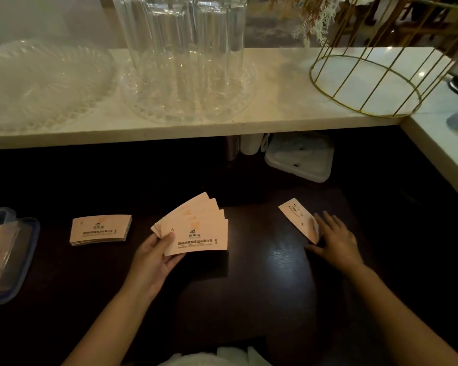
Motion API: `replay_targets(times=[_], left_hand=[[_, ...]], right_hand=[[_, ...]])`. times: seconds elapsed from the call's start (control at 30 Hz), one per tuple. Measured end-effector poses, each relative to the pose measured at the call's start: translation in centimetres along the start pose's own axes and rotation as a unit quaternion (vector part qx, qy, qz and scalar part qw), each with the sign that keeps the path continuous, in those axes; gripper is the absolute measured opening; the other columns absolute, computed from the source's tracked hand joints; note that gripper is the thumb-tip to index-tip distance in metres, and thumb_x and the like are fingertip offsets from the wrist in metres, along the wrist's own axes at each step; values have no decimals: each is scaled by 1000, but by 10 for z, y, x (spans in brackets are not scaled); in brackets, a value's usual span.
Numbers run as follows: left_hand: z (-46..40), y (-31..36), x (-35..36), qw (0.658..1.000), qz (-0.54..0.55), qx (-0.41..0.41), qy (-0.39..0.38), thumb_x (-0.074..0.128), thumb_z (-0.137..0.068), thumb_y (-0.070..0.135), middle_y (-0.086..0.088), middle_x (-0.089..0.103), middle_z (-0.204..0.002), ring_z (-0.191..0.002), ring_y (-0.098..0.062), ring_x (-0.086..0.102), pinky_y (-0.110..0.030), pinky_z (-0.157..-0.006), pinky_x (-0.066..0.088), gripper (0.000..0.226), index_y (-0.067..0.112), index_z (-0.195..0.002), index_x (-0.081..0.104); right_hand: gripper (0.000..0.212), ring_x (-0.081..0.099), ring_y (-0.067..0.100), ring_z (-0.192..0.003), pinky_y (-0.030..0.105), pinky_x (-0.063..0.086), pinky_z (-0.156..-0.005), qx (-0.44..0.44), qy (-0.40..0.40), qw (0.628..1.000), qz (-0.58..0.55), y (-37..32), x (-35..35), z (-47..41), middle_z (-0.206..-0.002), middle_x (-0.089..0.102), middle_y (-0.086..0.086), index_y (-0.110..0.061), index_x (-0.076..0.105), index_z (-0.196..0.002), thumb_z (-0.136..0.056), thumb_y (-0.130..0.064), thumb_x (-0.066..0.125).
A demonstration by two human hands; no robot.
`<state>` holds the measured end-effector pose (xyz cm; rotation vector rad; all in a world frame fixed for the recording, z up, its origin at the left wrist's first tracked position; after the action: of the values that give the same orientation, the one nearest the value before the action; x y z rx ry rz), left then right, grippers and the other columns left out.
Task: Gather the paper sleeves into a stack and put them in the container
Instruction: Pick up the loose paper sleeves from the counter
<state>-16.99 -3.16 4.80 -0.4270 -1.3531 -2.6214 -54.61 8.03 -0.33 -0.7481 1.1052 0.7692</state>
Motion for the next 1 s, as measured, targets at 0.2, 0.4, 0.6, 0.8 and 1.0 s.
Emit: replay_targets(times=[0.2,0.4,0.6,0.8,1.0], left_hand=[[-2,-9,-8,1000,3,-14,26,51,-88,9,-9,65,-104,-99,-22,61,-35,-75,49,25,16,-111,56],[0,-13,-17,999,4,-15,36,51,-88,8,-9,66,-103,-97,-21,62,-37,-79,49,20,17,-105,59],[1,-16,-24,998,19,-24,52,51,-88,8,-10,65,-104,-99,-23,61,-40,-80,49,23,15,-110,56],[4,-11,-27,998,31,-17,61,51,-88,8,-10,65,-104,-99,-22,61,-36,-72,49,25,14,-112,57],[9,1,-29,997,43,6,67,53,-87,8,-9,67,-102,-96,-21,63,-34,-70,50,25,16,-109,58]], right_hand=[[66,26,25,-135,51,21,-110,-56,43,997,-3,6,13,4,-150,32,5,-24,36,-138,-81,-48,60],[49,51,34,-113,48,36,-102,-149,99,977,117,-8,12,11,-128,55,19,-7,47,-129,-88,-32,57],[42,66,35,-87,44,56,-76,-186,95,965,158,-30,5,21,-103,67,24,0,51,-119,-81,-8,64],[14,65,24,-74,38,56,-63,16,93,917,-388,-66,-19,24,-84,68,7,-11,59,-95,-84,-4,60],[20,68,12,-72,21,56,-55,-99,-51,757,-644,-151,-47,45,-80,70,3,-15,62,-88,-84,3,59]])
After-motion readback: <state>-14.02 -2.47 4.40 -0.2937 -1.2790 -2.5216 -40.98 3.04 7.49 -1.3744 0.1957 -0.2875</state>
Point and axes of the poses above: each hand's wrist, its own z-axis away from the middle knuckle, its own x-axis out of the palm, y = z × x, the point moved 4 cm from there along -z, towards the middle knuckle
